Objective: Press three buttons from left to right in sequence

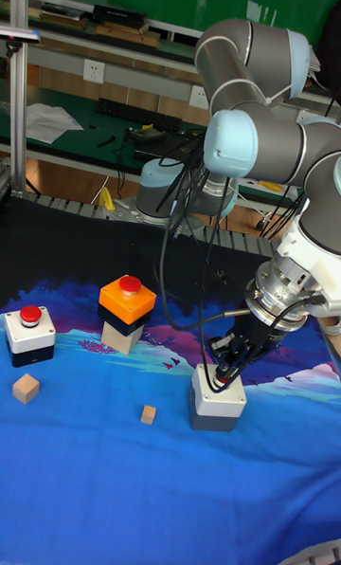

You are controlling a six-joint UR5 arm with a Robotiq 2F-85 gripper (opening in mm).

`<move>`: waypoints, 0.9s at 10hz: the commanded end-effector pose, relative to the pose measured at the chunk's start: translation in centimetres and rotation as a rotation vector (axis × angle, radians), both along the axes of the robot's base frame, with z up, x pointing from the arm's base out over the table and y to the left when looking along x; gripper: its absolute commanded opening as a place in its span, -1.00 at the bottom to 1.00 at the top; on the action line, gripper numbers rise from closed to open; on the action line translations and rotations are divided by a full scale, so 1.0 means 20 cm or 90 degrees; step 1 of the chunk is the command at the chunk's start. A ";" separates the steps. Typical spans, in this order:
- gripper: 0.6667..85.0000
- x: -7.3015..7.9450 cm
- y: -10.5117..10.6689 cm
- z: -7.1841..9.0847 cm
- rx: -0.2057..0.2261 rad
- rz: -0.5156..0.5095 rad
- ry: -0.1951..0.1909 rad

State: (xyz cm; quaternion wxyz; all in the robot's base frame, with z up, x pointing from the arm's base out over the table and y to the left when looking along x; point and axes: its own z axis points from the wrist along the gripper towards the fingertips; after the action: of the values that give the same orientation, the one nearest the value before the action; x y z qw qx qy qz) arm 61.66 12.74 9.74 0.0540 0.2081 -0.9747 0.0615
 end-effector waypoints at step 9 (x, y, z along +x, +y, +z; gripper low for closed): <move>-0.99 -0.03 0.02 0.00 0.000 0.011 0.023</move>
State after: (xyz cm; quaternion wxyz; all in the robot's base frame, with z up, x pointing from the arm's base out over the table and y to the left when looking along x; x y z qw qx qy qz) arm 61.32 12.82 9.45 0.0665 0.2183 -0.9715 0.0632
